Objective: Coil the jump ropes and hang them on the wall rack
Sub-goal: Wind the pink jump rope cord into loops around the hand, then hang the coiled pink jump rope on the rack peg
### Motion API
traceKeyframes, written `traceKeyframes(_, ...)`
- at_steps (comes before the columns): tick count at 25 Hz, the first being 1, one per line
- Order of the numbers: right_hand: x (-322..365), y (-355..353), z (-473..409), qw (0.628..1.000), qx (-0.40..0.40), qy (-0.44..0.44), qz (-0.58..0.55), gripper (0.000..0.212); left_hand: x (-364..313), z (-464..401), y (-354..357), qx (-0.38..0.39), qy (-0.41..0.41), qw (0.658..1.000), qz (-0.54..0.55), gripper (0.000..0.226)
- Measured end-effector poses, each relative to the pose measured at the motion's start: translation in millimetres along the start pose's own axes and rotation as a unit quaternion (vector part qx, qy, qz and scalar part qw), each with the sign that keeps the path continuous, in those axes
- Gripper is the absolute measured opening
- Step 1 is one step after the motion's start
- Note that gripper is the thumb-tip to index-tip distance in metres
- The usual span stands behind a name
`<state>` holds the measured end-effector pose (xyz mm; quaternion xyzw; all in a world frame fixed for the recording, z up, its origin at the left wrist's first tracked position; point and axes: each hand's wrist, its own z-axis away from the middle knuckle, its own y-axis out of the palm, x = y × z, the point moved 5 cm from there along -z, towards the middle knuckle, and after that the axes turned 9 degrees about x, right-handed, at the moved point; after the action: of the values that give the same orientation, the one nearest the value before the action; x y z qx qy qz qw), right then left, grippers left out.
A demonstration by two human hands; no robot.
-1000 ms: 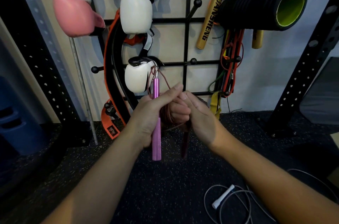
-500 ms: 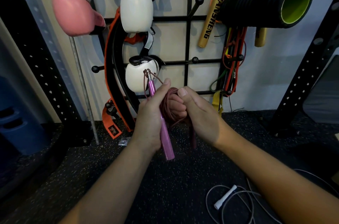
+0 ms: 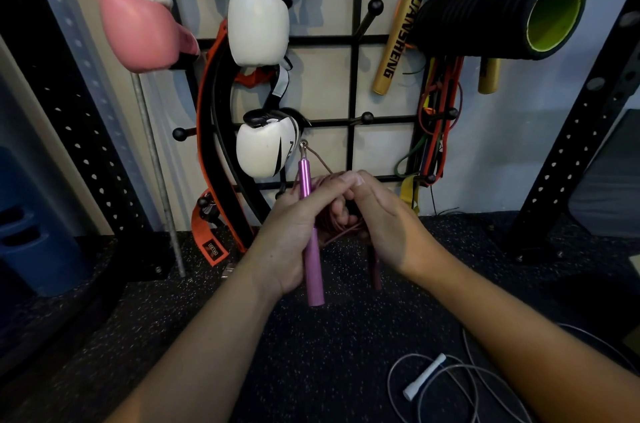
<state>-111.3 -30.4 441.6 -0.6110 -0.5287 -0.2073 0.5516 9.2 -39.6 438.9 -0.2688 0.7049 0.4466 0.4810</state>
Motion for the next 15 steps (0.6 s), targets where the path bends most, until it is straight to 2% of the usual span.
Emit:
traceKeyframes(4, 7.7, -1.3, 0.2, 1.0, -0.006, -0.019, -0.002, 0.039, -0.9, -0.9, 2.7, -0.061, 0.06, 0.995, -0.045, 0.021)
traceKeyframes(8, 5.3, -0.9, -0.6, 1.0, -0.006, -0.015, -0.019, 0.039, -1.3, -0.3, 3.1, -0.094, 0.082, 0.99, -0.062, 0.028)
traceKeyframes(11, 4.2, -2.9, -1.4, 0.999, -0.01, -0.008, -0.029, 0.038, -0.1, -1.3, 4.1, -0.088, 0.076, 0.992, -0.056, 0.032)
traceKeyframes(15, 7.8, -3.8, 2.3, 0.999, -0.019, -0.001, -0.027, 0.039, -7.8, -1.0, 4.2, -0.026, 0.018, 0.998, -0.056, 0.031)
